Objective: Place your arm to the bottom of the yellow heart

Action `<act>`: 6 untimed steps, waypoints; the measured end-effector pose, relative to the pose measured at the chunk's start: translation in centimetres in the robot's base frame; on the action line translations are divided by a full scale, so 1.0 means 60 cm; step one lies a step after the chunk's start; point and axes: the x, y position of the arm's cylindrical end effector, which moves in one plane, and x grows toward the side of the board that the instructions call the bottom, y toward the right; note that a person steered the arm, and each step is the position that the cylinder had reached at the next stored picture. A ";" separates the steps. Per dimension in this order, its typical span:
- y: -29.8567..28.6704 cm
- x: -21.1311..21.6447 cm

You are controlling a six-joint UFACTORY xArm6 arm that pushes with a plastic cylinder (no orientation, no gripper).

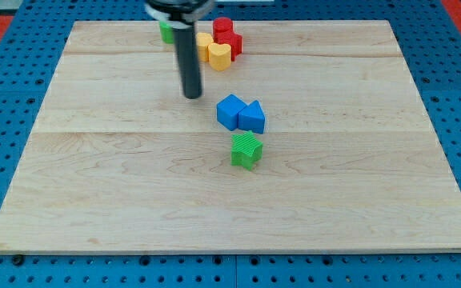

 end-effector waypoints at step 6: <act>0.189 0.014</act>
